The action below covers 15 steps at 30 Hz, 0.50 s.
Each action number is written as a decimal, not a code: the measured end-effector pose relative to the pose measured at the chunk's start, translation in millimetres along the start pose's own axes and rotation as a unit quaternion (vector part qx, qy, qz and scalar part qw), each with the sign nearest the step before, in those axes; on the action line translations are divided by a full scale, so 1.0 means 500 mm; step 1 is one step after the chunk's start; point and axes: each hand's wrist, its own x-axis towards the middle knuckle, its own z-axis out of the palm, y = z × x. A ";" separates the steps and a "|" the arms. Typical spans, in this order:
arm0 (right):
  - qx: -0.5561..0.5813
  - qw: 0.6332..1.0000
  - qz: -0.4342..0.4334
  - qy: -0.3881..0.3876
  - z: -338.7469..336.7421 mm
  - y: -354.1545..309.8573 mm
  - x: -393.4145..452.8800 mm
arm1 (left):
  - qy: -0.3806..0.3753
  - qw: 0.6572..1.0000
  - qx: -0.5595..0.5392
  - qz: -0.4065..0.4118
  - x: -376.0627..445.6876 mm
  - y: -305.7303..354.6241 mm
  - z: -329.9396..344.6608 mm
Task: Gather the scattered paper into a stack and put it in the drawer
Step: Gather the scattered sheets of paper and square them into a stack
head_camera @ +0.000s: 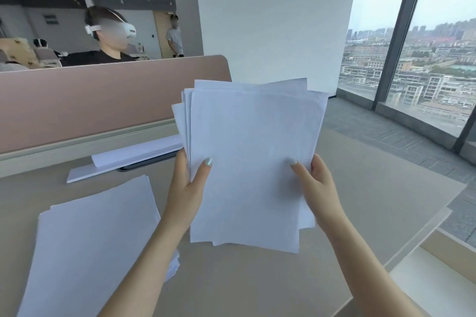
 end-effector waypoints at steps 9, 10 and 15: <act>0.033 0.993 0.108 0.018 0.003 0.075 -0.061 | 0.007 0.997 -0.003 -0.076 -0.039 -0.045 0.017; 0.038 0.994 0.094 0.030 0.005 0.072 -0.062 | 0.025 0.998 0.002 -0.060 -0.037 -0.042 0.018; 0.031 0.996 -0.001 0.078 0.013 0.004 -0.046 | 0.070 0.997 -0.040 0.008 -0.016 0.029 0.011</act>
